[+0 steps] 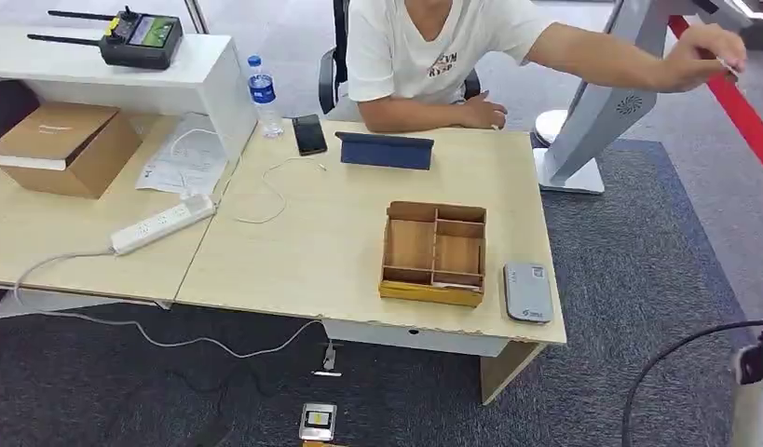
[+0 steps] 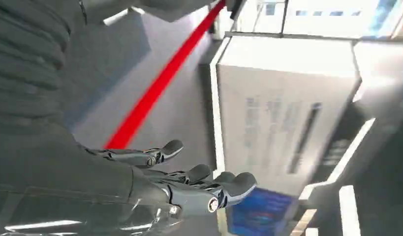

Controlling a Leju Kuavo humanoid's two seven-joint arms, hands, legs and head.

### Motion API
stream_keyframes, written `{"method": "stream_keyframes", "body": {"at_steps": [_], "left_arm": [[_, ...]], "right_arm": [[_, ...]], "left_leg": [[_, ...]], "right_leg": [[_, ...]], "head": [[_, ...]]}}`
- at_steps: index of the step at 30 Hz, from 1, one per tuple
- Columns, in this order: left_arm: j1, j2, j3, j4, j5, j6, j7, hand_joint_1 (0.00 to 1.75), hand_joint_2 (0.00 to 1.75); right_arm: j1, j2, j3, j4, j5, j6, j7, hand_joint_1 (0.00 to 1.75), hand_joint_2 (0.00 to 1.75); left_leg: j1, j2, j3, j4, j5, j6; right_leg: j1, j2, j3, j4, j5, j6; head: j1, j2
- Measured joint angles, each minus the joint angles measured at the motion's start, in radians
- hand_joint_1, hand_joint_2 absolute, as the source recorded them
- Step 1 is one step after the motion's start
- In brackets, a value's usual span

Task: Pass the card to the sensor for recognition and then transmit it.

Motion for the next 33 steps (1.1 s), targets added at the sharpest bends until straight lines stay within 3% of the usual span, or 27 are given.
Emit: {"method": "stream_keyframes", "body": {"at_steps": [3, 6, 9, 15, 21, 25, 33], "left_arm": [[0.000, 0.000, -0.002, 0.000, -0.015, 0.000, -0.013, 0.00, 0.00], [0.000, 0.001, -0.010, 0.000, -0.029, -0.005, -0.023, 0.00, 0.00], [-0.001, 0.002, -0.017, 0.000, -0.032, -0.008, -0.029, 0.00, 0.00], [-0.002, 0.011, -0.025, 0.000, -0.045, -0.020, -0.040, 0.00, 0.00], [-0.003, 0.023, -0.034, 0.000, -0.053, -0.037, -0.042, 0.00, 0.00], [-0.001, 0.027, -0.040, 0.000, -0.047, -0.038, -0.040, 0.00, 0.00], [-0.001, 0.034, -0.042, 0.000, -0.038, -0.041, -0.037, 0.00, 0.00]], "right_arm": [[0.007, 0.011, 0.055, -0.042, 0.242, -0.003, -0.009, 0.00, 1.75], [0.008, 0.026, 0.110, -0.056, 0.618, -0.003, -0.041, 0.00, 1.75], [-0.018, 0.050, 0.163, -0.039, 0.788, -0.004, -0.071, 0.00, 1.75], [-0.141, 0.084, 0.258, 0.094, 0.873, -0.003, -0.097, 0.00, 1.75], [-0.383, 0.106, 0.391, 0.379, 0.913, 0.026, -0.098, 0.00, 1.75], [-0.490, 0.121, 0.453, 0.522, 0.917, 0.057, -0.091, 0.00, 1.75], [-0.573, 0.151, 0.517, 0.680, 0.890, 0.081, -0.091, 0.00, 1.75]], "left_leg": [[0.000, 0.000, 0.000, 0.000, 0.000, 0.000], [0.000, 0.000, 0.000, 0.000, 0.000, 0.000], [0.000, 0.000, -0.001, 0.000, 0.000, 0.000], [0.000, 0.000, -0.002, 0.000, 0.002, 0.000], [0.000, -0.001, -0.004, 0.000, 0.004, 0.000], [0.000, -0.003, -0.005, 0.000, 0.004, 0.000], [0.000, -0.003, -0.005, 0.000, 0.004, 0.000]], "right_leg": [[0.000, 0.000, 0.000, 0.000, 0.000, 0.000], [0.000, 0.000, 0.000, 0.000, 0.000, 0.000], [0.000, 0.000, -0.001, 0.000, 0.000, 0.000], [0.000, 0.000, -0.002, 0.000, 0.001, 0.001], [0.000, 0.000, -0.004, 0.000, 0.002, 0.001], [0.000, -0.002, -0.004, 0.001, 0.002, 0.001], [0.000, -0.002, -0.005, 0.000, 0.002, 0.001]], "head": [[0.000, 0.000], [-0.001, 0.000], [0.000, 0.000], [0.000, 0.000], [0.000, 0.000], [0.000, 0.000], [0.000, 0.000]]}}
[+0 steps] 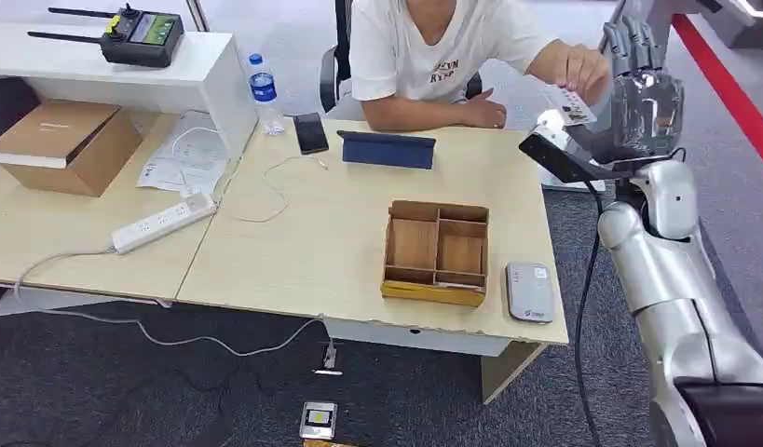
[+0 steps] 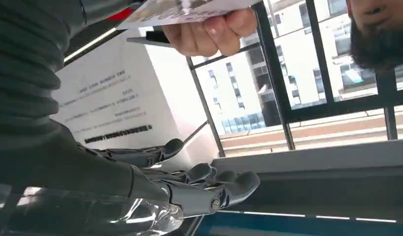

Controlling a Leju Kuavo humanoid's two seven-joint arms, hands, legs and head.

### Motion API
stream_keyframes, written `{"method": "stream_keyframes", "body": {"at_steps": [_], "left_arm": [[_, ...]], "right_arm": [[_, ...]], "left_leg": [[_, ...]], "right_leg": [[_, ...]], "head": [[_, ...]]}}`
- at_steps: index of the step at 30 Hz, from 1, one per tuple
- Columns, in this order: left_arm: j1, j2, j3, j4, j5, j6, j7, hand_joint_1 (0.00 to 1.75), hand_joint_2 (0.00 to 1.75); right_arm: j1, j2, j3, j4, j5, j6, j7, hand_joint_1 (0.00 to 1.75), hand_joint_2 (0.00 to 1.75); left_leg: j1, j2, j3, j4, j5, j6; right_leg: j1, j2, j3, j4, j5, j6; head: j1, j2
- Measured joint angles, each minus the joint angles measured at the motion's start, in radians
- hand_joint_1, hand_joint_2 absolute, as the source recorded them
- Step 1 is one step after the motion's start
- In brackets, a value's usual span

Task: Pass the card to the sensor for recognition and then transmit it.

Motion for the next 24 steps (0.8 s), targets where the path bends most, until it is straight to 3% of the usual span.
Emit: {"method": "stream_keyframes", "body": {"at_steps": [24], "left_arm": [[0.001, 0.006, 0.000, 0.000, 0.009, -0.002, 0.007, 0.00, 0.00]], "right_arm": [[-0.035, 0.039, 0.056, 0.133, -0.069, -0.005, -0.021, 0.02, 1.75]], "left_leg": [[0.000, 0.000, 0.000, 0.000, 0.000, 0.000]], "right_leg": [[0.000, 0.000, 0.000, 0.000, 0.000, 0.000]], "head": [[0.000, 0.000]]}}
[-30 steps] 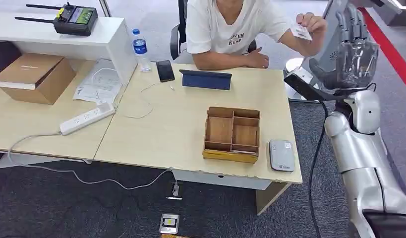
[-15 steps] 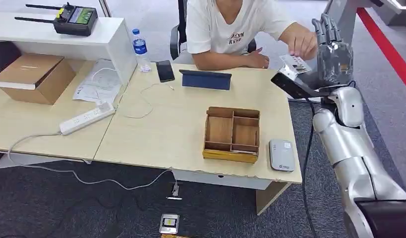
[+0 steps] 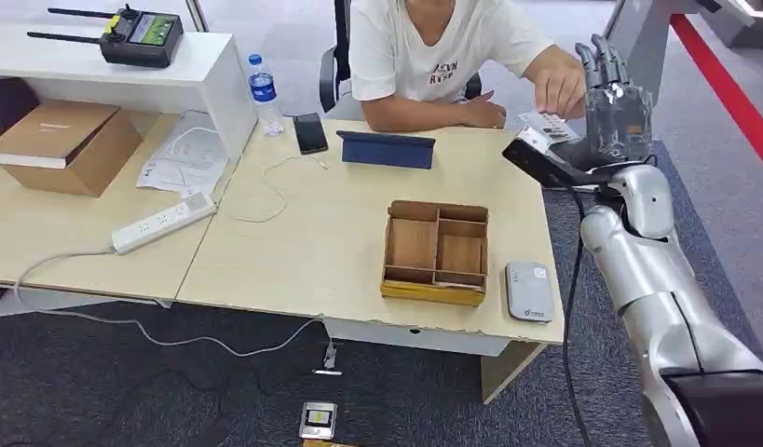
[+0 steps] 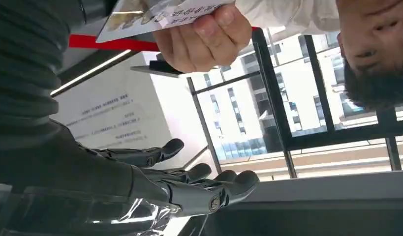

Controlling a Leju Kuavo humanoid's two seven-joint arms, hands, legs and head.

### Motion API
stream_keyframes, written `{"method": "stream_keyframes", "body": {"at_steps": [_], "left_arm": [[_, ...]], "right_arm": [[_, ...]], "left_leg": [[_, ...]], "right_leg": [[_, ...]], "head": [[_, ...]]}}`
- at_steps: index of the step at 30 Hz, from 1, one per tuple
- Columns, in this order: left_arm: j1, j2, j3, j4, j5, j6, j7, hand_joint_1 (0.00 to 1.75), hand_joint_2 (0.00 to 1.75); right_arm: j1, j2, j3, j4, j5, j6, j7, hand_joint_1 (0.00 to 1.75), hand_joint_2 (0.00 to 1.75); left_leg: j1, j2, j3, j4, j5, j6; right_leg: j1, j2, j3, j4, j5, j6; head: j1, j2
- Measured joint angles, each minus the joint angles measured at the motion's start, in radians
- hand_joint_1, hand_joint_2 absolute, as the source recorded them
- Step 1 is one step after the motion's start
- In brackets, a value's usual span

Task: Pass the card to the sensor for recognition and then transmit it.

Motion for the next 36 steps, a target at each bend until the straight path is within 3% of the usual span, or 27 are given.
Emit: {"method": "stream_keyframes", "body": {"at_steps": [12, 13, 14, 36], "left_arm": [[0.000, 0.000, 0.000, 0.000, 0.000, -0.004, 0.001, 0.00, 0.00], [0.000, 0.000, 0.000, 0.000, 0.000, -0.004, 0.001, 0.00, 0.00], [0.000, 0.000, 0.000, 0.000, 0.000, -0.004, 0.001, 0.00, 0.00], [0.000, 0.000, 0.000, 0.000, 0.003, -0.006, 0.007, 0.00, 0.00]], "right_arm": [[-0.009, 0.016, 0.014, 0.013, -0.016, 0.002, -0.013, 0.02, 1.75], [-0.009, 0.017, 0.014, 0.013, -0.016, 0.002, -0.013, 1.06, 1.75], [-0.009, 0.018, 0.014, 0.013, -0.016, 0.002, -0.013, 1.75, 1.75], [-0.010, 0.030, 0.029, 0.013, -0.055, 0.041, -0.015, 1.75, 1.75]], "left_leg": [[0.000, 0.000, 0.000, 0.000, 0.000, 0.000], [0.000, 0.000, 0.000, 0.000, 0.000, 0.000], [0.000, 0.000, 0.000, 0.000, 0.000, 0.000], [0.000, 0.000, 0.000, 0.000, 0.000, 0.000]], "right_leg": [[0.000, 0.000, 0.000, 0.000, 0.000, 0.000], [0.000, 0.000, 0.000, 0.000, 0.000, 0.000], [0.000, 0.000, 0.000, 0.000, 0.000, 0.000], [0.000, 0.000, 0.000, 0.000, 0.000, 0.000]], "head": [[0.000, 0.000], [0.000, 0.000], [0.000, 0.000], [0.000, 0.000]]}}
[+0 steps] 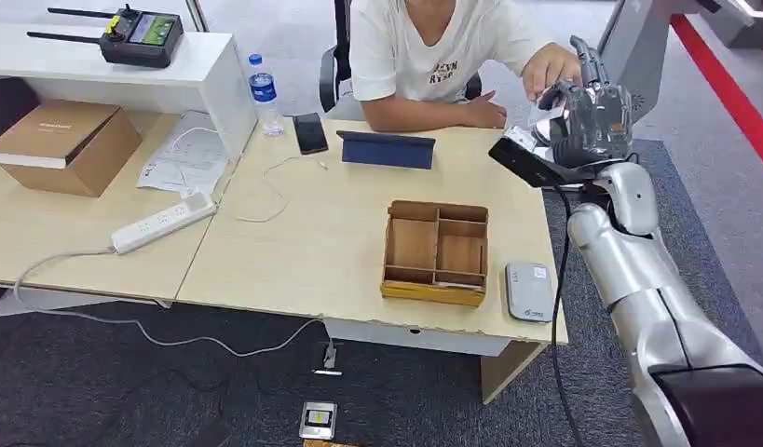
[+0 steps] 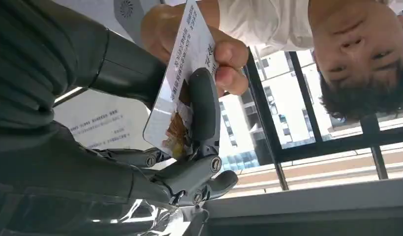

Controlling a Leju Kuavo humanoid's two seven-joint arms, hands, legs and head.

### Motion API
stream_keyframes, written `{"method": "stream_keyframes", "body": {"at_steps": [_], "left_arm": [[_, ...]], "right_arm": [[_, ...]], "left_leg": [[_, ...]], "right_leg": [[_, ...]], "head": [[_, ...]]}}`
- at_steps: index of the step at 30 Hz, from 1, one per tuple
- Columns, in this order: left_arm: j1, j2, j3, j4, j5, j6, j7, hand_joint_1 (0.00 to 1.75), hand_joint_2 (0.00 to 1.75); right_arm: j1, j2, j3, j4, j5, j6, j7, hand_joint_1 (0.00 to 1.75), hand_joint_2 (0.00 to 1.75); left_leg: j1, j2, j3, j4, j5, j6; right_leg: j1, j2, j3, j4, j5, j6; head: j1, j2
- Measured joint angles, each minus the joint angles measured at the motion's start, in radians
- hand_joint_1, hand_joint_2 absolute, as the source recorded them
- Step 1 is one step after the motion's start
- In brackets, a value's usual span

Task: Pass the card to the sensor for recognition and then transmit it.

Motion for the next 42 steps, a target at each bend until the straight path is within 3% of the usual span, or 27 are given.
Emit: {"method": "stream_keyframes", "body": {"at_steps": [11, 19, 26, 28, 30, 32, 42], "left_arm": [[0.001, 0.000, 0.000, 0.000, -0.004, 0.001, 0.000, 0.00, 0.00], [0.002, -0.002, 0.000, 0.000, 0.010, 0.014, 0.002, 0.00, 0.00], [0.002, -0.002, 0.000, 0.000, 0.010, 0.015, 0.003, 0.00, 0.00], [0.006, -0.002, 0.000, 0.000, 0.016, 0.017, 0.006, 0.00, 0.00], [0.009, -0.002, 0.000, 0.000, 0.033, 0.024, 0.012, 0.00, 0.00], [0.012, -0.002, 0.000, 0.000, 0.035, 0.029, 0.015, 0.00, 0.00], [0.012, -0.002, 0.000, 0.000, 0.036, 0.028, 0.014, 0.00, 0.00]], "right_arm": [[0.000, -0.004, 0.004, -0.001, -0.026, 0.007, 0.012, 1.75, 1.75], [0.032, -0.050, 0.017, -0.086, -0.099, 0.081, 0.049, 1.75, 1.75], [0.035, -0.054, 0.017, -0.093, -0.102, 0.086, 0.053, 1.75, 1.75], [0.069, -0.091, 0.020, -0.159, -0.128, 0.121, 0.093, 1.75, 1.75], [0.178, -0.223, 0.014, -0.351, -0.164, 0.146, 0.175, 1.75, 1.75], [0.218, -0.262, 0.003, -0.388, -0.183, 0.145, 0.182, 1.75, 1.75], [0.389, -0.348, -0.047, -0.484, -0.228, 0.147, 0.201, 1.75, 1.75]], "left_leg": [[0.000, 0.000, 0.000, 0.000, 0.000, 0.000], [0.000, 0.000, 0.000, 0.001, 0.000, 0.000], [0.000, 0.000, 0.000, 0.001, 0.000, 0.000], [0.000, 0.000, 0.000, 0.002, 0.000, 0.000], [-0.001, 0.002, 0.001, 0.002, -0.001, 0.001], [0.000, 0.001, 0.000, 0.002, -0.001, 0.001], [0.000, 0.001, 0.000, 0.002, -0.001, 0.001]], "right_leg": [[0.000, 0.000, 0.000, 0.000, 0.000, 0.000], [0.000, 0.000, 0.000, 0.000, 0.000, 0.000], [0.000, 0.000, 0.000, 0.000, 0.000, 0.000], [0.000, 0.000, 0.000, -0.001, 0.000, 0.000], [0.000, 0.001, 0.000, -0.002, 0.001, 0.001], [0.000, 0.000, 0.001, -0.002, 0.001, 0.001], [0.000, 0.001, 0.001, -0.002, 0.001, 0.001]], "head": [[0.000, 0.000], [0.000, 0.000], [0.000, 0.000], [0.000, 0.000], [0.000, 0.000], [0.000, 0.000], [0.000, 0.000]]}}
